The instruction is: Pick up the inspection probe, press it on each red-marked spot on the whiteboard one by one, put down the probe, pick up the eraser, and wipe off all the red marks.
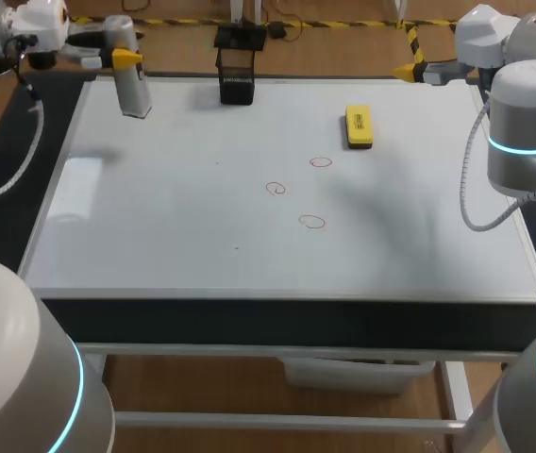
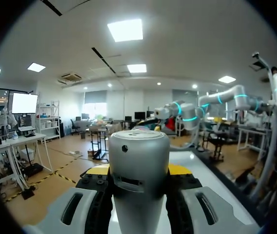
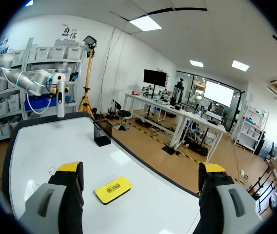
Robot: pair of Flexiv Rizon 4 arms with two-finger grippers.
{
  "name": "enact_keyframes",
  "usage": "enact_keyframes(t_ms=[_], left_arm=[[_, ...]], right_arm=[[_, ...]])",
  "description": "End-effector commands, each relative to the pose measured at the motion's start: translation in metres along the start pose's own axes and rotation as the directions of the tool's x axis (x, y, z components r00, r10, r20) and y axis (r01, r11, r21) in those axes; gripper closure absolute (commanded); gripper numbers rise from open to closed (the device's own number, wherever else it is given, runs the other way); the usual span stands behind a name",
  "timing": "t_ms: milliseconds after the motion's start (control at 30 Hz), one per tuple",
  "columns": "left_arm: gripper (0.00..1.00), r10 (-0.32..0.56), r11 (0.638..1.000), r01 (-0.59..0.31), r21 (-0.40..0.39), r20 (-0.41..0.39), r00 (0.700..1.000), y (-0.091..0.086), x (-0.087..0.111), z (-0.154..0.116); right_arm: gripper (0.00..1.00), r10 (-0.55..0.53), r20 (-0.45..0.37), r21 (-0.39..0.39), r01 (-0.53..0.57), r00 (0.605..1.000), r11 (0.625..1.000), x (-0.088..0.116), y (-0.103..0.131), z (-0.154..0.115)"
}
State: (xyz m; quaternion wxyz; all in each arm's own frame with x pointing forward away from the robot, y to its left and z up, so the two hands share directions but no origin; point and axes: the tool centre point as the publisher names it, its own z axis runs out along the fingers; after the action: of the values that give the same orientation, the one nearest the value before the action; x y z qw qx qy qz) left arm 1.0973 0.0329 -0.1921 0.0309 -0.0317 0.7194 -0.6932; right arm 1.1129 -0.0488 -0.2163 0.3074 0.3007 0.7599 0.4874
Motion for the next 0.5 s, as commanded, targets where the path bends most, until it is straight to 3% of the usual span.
enact_keyframes(t_ms=[33,500], left_arm=[[1.0,0.007,1.0,-0.006,-0.002,0.483,0.875,-0.001,0.012,-0.006],[1.0,0.013,1.0,-0.012,-0.005,0.504,0.864,0.004,0.015,-0.023]], right_arm=[[0.0,0.0,-0.002,0.001,0.0,1.0,1.0,-0.001,0.0,0.0],[0.0,0.0,-0.002,0.001,0.0,1.0,1.0,-0.001,0.0,0.0]])
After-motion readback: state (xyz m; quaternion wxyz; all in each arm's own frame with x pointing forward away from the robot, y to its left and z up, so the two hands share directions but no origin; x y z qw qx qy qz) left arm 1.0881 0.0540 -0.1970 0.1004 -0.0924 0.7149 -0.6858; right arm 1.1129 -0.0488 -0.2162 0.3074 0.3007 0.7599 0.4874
